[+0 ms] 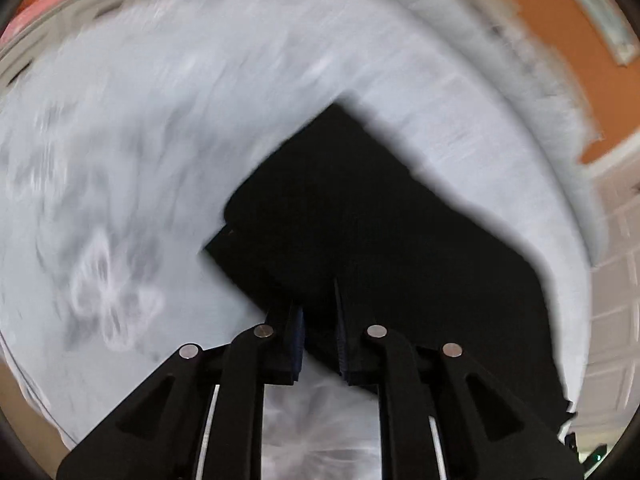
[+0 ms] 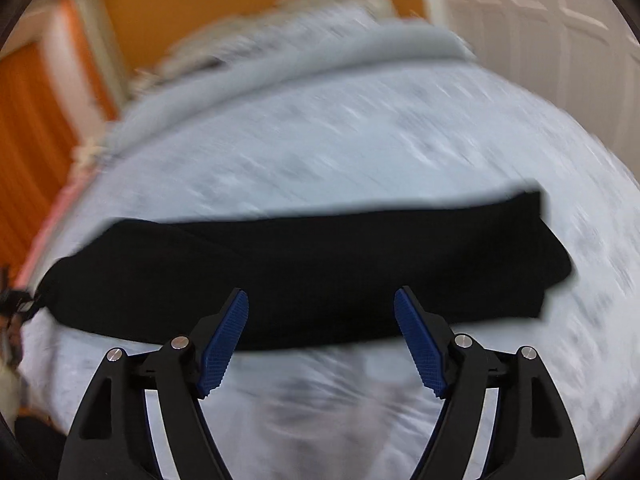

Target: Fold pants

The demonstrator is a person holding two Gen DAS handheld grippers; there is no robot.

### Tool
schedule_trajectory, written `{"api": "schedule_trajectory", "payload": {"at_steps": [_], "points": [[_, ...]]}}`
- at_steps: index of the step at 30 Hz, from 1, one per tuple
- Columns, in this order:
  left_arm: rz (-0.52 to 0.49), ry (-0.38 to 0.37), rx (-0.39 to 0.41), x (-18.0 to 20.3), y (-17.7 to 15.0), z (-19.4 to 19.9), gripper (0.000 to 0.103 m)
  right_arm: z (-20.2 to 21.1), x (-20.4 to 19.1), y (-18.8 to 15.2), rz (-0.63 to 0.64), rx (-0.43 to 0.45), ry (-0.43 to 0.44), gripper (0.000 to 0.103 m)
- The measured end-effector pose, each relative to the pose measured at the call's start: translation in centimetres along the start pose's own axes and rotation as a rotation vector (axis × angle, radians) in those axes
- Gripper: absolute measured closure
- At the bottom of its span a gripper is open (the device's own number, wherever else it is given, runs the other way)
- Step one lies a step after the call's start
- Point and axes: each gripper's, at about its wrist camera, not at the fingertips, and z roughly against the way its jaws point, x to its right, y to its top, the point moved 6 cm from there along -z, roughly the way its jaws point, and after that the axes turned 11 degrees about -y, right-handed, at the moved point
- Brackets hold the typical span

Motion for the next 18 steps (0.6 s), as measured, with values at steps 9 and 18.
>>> {"api": "schedule_trajectory", "payload": {"at_steps": [9, 18], "points": [[-0.147, 0.155, 0.408, 9.1, -4.2, 9.4, 0.06, 0.1, 12.7, 1.6, -0.434, 0.0, -0.011, 0.029], [-0.233, 0.104, 0.318, 12.0, -6.7, 4.2, 0.052, -6.8, 10.7, 4.5, -0.446, -0.139, 0.019, 0.067]]}}
